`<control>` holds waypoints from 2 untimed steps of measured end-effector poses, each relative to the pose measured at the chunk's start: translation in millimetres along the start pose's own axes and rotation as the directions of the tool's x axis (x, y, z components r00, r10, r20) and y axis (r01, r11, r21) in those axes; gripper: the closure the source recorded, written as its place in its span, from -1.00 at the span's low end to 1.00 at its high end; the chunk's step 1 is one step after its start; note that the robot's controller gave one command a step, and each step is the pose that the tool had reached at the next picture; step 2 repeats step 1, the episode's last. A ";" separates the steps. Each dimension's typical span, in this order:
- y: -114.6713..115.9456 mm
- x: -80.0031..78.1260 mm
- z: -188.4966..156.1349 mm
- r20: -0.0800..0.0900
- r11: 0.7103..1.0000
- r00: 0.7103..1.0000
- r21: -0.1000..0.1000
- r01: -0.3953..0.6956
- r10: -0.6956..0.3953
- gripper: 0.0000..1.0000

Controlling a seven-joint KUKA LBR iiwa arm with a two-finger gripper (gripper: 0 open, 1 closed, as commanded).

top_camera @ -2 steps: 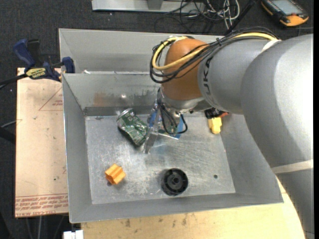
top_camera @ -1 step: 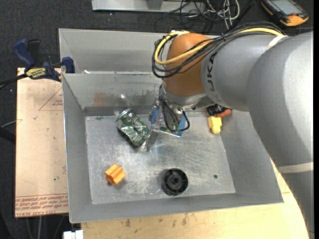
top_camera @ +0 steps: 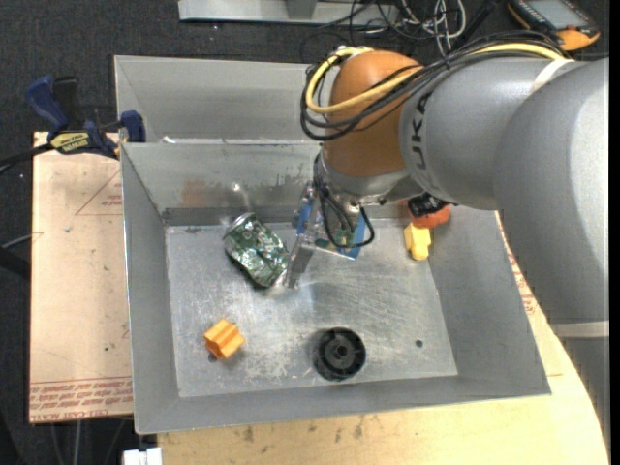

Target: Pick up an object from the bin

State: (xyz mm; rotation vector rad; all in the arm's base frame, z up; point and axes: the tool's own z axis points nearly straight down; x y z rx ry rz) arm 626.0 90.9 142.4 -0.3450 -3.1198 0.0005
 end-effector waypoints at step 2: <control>0.3 -0.5 -23.2 0.003 1.000 1.000 -0.001 0.001 -0.001 1.00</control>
Offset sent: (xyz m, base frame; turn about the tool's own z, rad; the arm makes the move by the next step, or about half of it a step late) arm 0.0001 0.0001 0.0414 0.0000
